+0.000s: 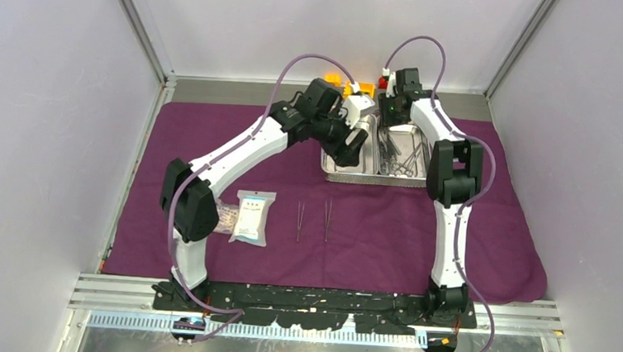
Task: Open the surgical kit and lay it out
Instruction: Pick up the medical item from the container.
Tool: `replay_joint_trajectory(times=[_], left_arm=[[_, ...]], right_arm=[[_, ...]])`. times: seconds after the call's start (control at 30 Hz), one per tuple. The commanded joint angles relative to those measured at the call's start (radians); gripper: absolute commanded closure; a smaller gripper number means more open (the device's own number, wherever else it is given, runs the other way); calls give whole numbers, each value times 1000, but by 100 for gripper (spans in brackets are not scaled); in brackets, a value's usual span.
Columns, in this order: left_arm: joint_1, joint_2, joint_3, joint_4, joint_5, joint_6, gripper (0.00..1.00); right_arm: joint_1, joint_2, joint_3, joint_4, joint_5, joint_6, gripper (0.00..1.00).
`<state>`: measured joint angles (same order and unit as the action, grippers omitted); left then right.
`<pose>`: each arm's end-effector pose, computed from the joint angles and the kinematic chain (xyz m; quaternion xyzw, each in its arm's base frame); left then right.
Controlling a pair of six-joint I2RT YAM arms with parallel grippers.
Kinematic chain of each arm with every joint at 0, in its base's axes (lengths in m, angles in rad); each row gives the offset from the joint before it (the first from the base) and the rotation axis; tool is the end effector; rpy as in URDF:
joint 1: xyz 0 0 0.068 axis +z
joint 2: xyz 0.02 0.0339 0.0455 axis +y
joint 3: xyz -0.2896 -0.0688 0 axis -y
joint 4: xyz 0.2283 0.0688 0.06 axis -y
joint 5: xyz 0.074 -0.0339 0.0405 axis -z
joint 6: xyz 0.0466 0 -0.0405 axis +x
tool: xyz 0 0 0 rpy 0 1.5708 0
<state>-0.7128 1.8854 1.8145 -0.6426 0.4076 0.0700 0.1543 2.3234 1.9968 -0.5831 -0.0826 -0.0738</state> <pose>0.3131 -0.2951 0.3561 0.4176 0.7913 -0.3032 0.3280 0.5205 0.0849 0.2134 -0.1209 0.9374 0.0521 0.3224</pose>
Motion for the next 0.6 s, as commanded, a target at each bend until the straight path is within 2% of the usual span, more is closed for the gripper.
replay_joint_trajectory(times=[0.0,0.57], left_arm=[[1,-67,-2,-8,16,23,27],[1,-62,10,-14,31,5,27]], right_arm=[[6,14,85,-21,33,-27,60],[8,69,113,-48,48,-59,65]])
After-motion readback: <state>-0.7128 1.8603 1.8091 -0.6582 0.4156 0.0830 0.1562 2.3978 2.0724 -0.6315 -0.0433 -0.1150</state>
